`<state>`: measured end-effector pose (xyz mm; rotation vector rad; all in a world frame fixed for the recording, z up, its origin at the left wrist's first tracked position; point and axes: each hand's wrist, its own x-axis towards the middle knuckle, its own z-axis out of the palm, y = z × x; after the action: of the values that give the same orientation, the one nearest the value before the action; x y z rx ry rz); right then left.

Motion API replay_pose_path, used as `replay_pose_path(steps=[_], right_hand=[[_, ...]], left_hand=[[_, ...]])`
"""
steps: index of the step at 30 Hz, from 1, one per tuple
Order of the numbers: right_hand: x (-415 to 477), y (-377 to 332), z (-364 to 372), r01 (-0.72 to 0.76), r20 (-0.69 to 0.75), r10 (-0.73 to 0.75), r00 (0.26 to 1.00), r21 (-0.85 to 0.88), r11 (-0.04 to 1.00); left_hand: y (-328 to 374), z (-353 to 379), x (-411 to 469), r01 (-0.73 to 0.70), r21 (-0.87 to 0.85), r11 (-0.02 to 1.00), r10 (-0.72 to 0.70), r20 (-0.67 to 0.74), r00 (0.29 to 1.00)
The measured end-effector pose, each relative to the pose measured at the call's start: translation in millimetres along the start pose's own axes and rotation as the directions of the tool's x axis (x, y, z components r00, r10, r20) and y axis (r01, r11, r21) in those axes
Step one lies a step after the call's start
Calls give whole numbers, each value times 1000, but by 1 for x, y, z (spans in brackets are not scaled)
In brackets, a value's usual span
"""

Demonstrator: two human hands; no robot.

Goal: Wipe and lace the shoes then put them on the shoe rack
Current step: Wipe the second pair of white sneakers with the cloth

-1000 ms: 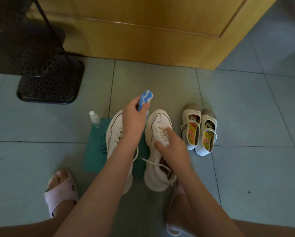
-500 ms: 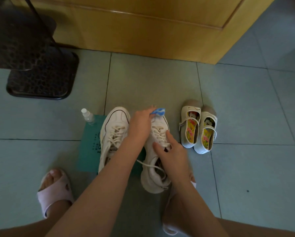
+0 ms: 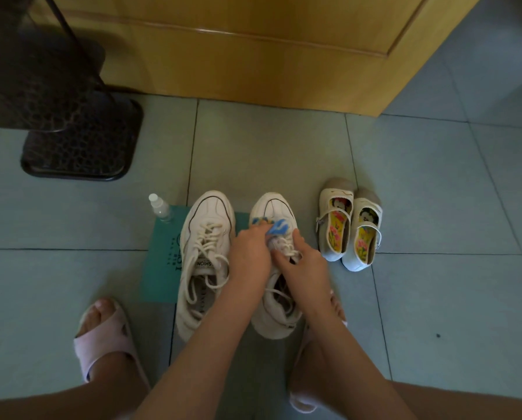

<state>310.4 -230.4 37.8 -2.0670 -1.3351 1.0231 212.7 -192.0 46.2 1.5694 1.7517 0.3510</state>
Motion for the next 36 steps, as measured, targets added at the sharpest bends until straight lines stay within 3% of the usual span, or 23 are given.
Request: replay_pose_path(steps=[8,12,15,19,24,29,36], right_hand=[[3,4,-5,-4,49,4,999,-1,1000],[4,5,-10,18,117,-15,993,-20,1000],[4,6,-15,58,150,-48,987,-62,996],[4,8,-17,51,181,-43,983,-39,998],[8,15,-12,60,179,-46,983,-76,995],[10,24,-11,53,206,-44,978,-41,998],[15,16,-11,53,276,-16,961,-127,990]], left_hand=[[3,11,-44,61,-298,953,-101,-121,988],[11,5,-37,116,-461,880,-243,-225,944],[16,-3,2,111,-444,889,-271,-316,909],[13,2,15,129,-303,944,-196,-204,959],[1,16,-27,93,-383,919,-168,-166,972],[-5,25,-57,51,-322,945,-99,-134,986],[-17,25,-74,94,-365,926,-135,-89,987]])
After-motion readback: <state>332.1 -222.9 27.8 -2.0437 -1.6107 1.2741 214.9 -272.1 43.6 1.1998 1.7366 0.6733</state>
